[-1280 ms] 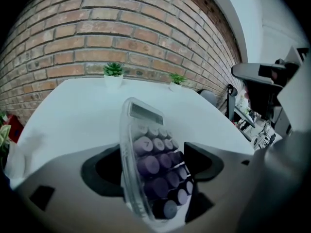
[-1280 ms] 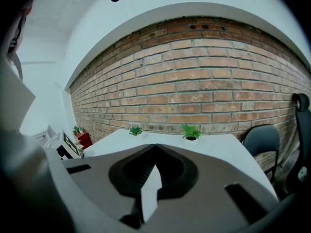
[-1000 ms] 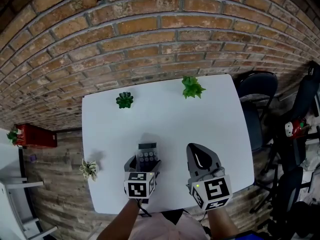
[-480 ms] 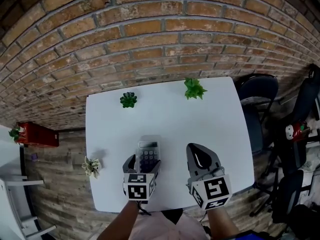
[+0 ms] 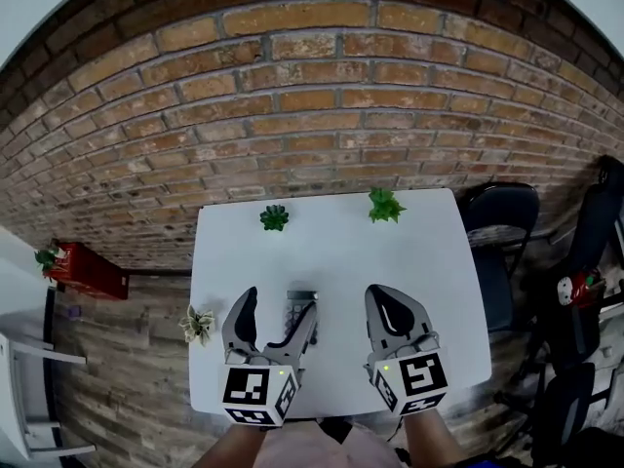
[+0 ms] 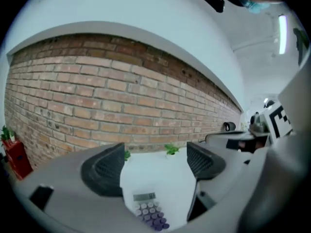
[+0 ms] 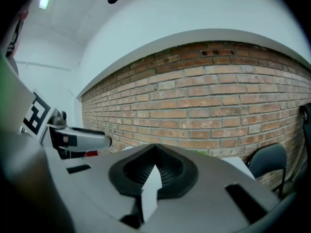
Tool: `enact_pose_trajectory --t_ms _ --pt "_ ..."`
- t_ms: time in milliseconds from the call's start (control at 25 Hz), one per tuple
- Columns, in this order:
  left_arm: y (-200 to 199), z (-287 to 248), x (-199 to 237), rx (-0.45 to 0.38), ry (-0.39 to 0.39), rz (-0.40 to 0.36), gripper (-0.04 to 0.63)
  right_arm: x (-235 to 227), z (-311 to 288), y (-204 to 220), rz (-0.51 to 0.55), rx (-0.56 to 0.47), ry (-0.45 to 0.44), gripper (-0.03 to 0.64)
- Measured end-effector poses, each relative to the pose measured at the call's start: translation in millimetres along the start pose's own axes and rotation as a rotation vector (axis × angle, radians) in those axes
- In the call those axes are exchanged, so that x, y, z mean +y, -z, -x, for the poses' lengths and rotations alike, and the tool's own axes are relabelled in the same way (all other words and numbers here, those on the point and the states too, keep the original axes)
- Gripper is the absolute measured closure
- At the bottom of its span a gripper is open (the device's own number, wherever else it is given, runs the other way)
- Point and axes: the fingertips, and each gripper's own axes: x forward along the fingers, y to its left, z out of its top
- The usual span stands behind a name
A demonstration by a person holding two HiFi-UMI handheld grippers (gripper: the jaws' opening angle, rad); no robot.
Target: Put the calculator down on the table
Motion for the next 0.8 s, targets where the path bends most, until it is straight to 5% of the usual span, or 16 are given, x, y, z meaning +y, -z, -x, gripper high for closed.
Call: enact_pose_trajectory --t_ms 160,480,800 --pt "-58.1 30.6 -7.1 -0.144 -0.029 -0.066 0.209 7.0 15.5 -30.5 0.04 -0.068 -0.006 0.614" --pt "-110.7 83.1 -5.1 -0.309 -0.163 -0.085 0.572 24.9 44.3 -76.0 0.112 -0.168 -0.018 0.614" --pt "-124.3 100.1 -9.5 -0.345 -0.169 -0.083 0.572 33.1 62.6 -92.5 0.133 -0.218 -0.012 0.615"
